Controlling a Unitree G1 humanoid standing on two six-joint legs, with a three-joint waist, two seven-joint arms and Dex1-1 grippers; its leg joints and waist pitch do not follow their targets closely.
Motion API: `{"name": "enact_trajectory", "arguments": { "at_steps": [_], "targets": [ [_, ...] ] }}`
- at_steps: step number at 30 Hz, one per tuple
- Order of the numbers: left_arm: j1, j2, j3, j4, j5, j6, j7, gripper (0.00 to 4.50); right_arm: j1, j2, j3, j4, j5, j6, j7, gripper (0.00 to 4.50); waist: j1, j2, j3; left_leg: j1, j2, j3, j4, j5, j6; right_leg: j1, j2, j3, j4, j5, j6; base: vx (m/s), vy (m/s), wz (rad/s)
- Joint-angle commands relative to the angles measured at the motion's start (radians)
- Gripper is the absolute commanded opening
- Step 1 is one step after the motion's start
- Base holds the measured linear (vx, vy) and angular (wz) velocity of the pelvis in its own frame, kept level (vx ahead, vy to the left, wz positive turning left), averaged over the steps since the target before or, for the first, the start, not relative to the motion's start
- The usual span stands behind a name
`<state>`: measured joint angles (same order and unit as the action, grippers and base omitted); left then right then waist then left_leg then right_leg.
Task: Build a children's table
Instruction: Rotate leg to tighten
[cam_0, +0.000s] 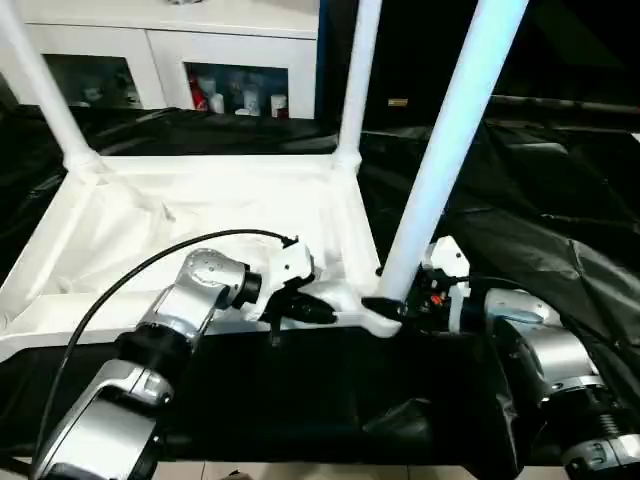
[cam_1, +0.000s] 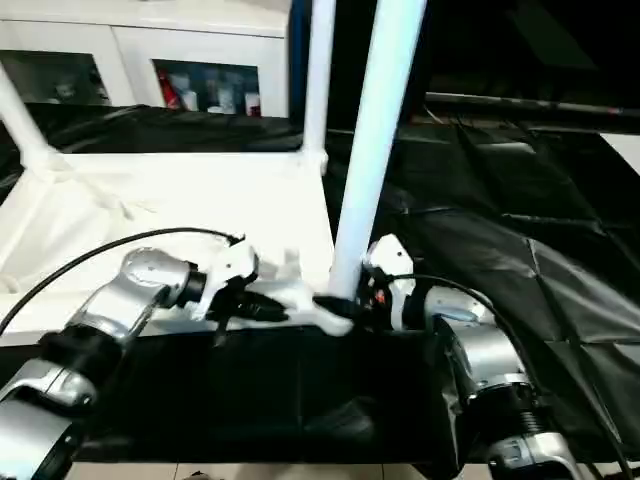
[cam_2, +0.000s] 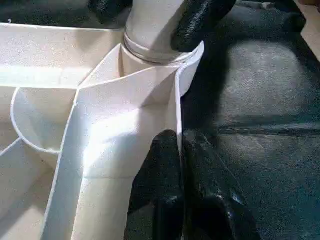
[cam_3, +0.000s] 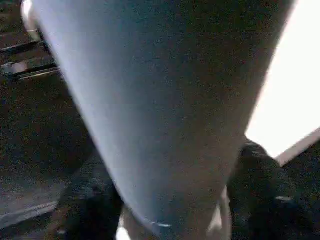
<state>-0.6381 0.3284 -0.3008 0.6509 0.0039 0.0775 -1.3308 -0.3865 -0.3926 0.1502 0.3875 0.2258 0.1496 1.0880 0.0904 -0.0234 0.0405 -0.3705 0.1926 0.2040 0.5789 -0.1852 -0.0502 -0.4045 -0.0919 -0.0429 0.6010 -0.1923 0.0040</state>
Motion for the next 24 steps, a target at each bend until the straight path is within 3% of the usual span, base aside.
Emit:
{"name": "enact_trajectory", "arguments": {
  "at_steps": [1, 5, 10, 13, 15, 16, 18, 21, 24],
  "targets": [
    [0.028, -0.003, 0.000, -0.015, -0.042, 0.022, -0.055, 0.00, -0.003, -0.030, -0.021, -0.010, -0.001, 0.007, 0.005, 2.44, 0.002, -0.013, -0.051, 0.015, 0.046, -0.013, -0.065, -0.186, 0.062, 0.046, -0.054, 0.033, -0.059, -0.139, -0.256, 0.000, 0.000, 0.00],
    [0.031, 0.002, 0.000, -0.030, -0.047, 0.038, -0.052, 0.00, -0.010, -0.031, -0.019, 0.003, -0.001, 0.000, 0.012, 2.13, -0.001, -0.014, -0.050, 0.017, 0.044, -0.016, -0.067, -0.192, 0.042, 0.044, -0.056, 0.036, -0.063, -0.173, -0.234, 0.000, 0.000, 0.00],
    [0.040, 0.002, 0.004, -0.047, -0.049, 0.051, -0.044, 0.00, -0.015, -0.026, -0.023, 0.019, 0.006, 0.008, 0.010, 2.02, -0.002, -0.016, -0.055, 0.015, 0.040, -0.014, -0.060, -0.129, 0.071, 0.047, -0.051, 0.035, -0.052, -0.070, -0.255, 0.000, 0.000, 0.00],
    [0.036, -0.008, 0.009, -0.036, -0.039, 0.053, -0.007, 0.00, -0.015, -0.012, -0.038, 0.034, 0.002, 0.011, -0.035, 2.00, -0.002, -0.015, -0.054, 0.014, 0.040, -0.014, -0.059, -0.138, 0.072, 0.047, -0.052, 0.035, -0.054, -0.086, -0.257, 0.000, 0.000, 0.00],
    [-0.004, -0.051, 0.026, 0.049, 0.004, 0.047, 0.146, 0.00, -0.026, 0.038, -0.062, 0.109, -0.053, -0.020, -0.218, 1.99, -0.009, -0.014, -0.051, 0.014, 0.039, -0.014, -0.061, -0.165, 0.051, 0.041, -0.052, 0.036, -0.060, -0.131, -0.250, 0.000, 0.000, 0.00],
    [-0.025, -0.073, 0.034, 0.091, 0.020, 0.044, 0.213, 0.00, -0.029, 0.063, -0.067, 0.141, -0.080, -0.032, -0.300, 1.99, -0.012, -0.014, -0.049, 0.015, 0.036, -0.017, -0.063, -0.188, 0.024, 0.041, -0.053, 0.036, -0.065, -0.188, -0.236, 0.000, 0.000, 0.00],
    [-0.044, -0.092, 0.039, 0.124, 0.029, 0.047, 0.261, 0.00, -0.031, 0.085, -0.074, 0.159, -0.094, -0.031, -0.366, 1.97, -0.016, -0.016, -0.049, 0.018, 0.036, -0.019, -0.065, -0.221, 0.002, 0.042, -0.052, 0.036, -0.068, -0.239, -0.216, 0.000, 0.000, 0.00],
    [-0.058, -0.106, 0.041, 0.145, 0.035, 0.052, 0.292, 0.00, -0.031, 0.102, -0.079, 0.167, -0.104, -0.026, -0.414, 1.96, -0.013, -0.015, -0.048, 0.021, 0.035, -0.020, -0.067, -0.252, 0.006, 0.039, -0.055, 0.038, -0.078, -0.286, -0.192, 0.000, 0.000, 0.00],
    [-0.131, -0.196, 0.052, 0.251, 0.064, 0.069, 0.493, 0.00, -0.047, 0.203, -0.114, 0.204, -0.127, 0.019, -0.662, 1.95, -0.018, -0.013, -0.046, 0.020, 0.032, -0.021, -0.069, -0.259, -0.012, 0.033, -0.051, 0.039, -0.082, -0.315, -0.173, 0.000, 0.000, 0.00]
  ]
}}
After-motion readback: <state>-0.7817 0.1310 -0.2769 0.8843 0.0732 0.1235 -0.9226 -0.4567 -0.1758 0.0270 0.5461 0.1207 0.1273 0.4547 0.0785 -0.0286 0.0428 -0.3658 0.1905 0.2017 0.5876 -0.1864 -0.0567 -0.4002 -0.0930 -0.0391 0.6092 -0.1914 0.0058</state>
